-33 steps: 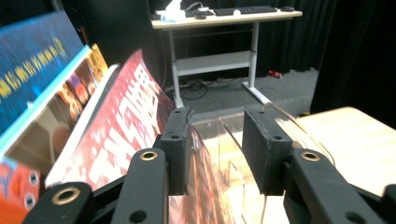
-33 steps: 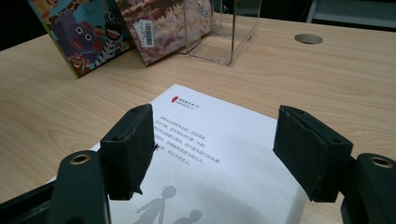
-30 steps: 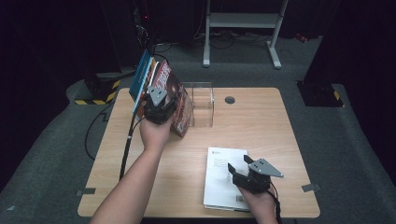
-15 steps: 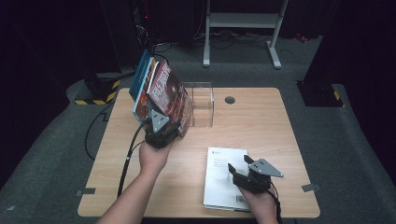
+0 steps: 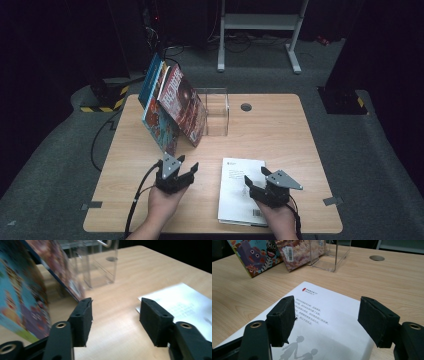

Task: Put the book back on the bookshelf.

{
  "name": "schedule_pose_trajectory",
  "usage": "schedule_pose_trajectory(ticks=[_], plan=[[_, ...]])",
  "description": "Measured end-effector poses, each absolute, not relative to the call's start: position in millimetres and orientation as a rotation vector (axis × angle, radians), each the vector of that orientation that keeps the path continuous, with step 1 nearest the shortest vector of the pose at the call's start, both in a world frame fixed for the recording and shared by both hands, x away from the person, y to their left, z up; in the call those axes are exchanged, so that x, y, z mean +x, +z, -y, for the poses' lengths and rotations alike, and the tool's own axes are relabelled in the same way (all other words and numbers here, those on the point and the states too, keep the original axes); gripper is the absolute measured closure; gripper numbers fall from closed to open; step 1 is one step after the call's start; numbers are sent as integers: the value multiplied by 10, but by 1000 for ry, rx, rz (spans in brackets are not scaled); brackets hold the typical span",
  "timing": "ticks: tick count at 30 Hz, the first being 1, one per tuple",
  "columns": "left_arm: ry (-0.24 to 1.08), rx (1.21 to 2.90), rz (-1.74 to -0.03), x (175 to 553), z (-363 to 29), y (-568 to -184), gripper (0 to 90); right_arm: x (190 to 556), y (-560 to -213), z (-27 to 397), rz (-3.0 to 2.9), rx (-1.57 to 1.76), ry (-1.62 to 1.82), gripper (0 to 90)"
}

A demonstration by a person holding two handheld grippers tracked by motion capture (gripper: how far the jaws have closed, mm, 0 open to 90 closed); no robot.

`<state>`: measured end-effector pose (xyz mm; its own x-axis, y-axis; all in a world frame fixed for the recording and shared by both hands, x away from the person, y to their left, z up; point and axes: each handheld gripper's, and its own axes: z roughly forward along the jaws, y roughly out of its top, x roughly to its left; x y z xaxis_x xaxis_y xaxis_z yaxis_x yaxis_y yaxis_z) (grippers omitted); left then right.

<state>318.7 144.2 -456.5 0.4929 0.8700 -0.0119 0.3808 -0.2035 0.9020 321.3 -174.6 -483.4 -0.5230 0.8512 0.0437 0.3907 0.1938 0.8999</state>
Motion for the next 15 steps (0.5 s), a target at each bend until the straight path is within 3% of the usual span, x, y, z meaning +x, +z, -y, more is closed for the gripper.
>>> schedule_pose_trajectory(ticks=[7,9,15], plan=[[498,1846,-971,3009,-1218,-4837,321,3251,-4838,1780,-2038,1199,1263,260],[541,1887,-936,3008,-1192,-4880,292,3275,-4835,1787,-2042,1221,1250,246],[502,1836,-955,3005,-1170,-4953,228,3257,-4832,1844,-2075,1295,1151,200]])
